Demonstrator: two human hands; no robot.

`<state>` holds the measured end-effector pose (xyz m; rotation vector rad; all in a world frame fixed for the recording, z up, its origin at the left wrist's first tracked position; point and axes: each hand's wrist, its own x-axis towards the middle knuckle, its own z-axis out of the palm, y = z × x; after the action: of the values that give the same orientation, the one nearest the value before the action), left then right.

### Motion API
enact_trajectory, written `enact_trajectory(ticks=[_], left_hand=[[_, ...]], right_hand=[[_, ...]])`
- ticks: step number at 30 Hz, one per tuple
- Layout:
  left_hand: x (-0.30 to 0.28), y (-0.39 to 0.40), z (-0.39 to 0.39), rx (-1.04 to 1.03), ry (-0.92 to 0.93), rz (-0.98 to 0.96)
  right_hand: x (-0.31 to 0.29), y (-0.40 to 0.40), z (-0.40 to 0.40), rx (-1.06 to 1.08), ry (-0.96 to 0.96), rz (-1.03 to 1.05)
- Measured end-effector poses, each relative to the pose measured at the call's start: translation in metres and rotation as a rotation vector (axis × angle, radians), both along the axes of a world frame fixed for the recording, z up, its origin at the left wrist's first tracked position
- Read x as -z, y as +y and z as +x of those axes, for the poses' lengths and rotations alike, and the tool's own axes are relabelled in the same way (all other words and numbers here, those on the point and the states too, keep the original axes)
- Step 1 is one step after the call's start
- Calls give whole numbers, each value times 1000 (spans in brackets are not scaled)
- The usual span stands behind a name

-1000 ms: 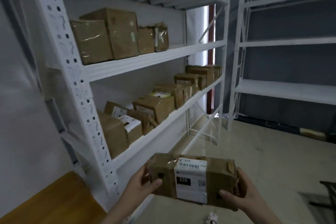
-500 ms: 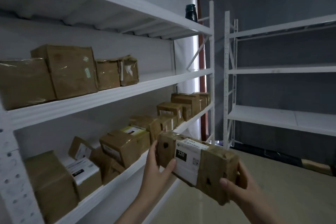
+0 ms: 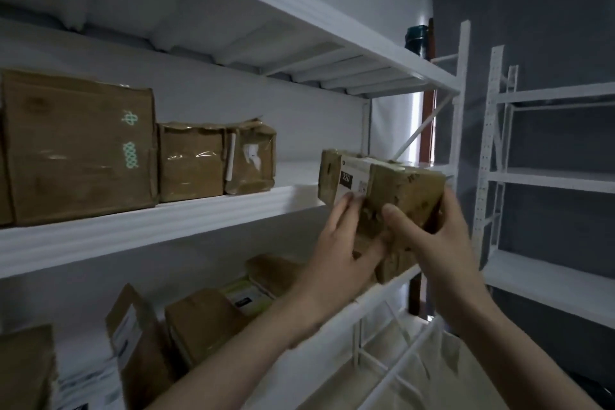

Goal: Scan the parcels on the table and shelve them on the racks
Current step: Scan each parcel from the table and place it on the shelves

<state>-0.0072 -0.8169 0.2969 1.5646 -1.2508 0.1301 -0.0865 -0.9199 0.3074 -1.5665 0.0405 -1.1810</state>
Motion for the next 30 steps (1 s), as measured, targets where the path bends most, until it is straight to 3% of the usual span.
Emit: enact_trajectory(ticks=[8,17,26,30], left_hand=[[-32,-23,87,-440,-217,1],[-27,-22,130,-1197,-630,98],[-3,-12,119,-1291,-668,246],[57,24,82,-1278,-697,317]], right_hand=[[-38,-36,117,-140,35,-151],[-41,-48,221,-454,93,-289],[-37,-45,249,-473,85,-411],[0,-38,237,-317,-124,-436]])
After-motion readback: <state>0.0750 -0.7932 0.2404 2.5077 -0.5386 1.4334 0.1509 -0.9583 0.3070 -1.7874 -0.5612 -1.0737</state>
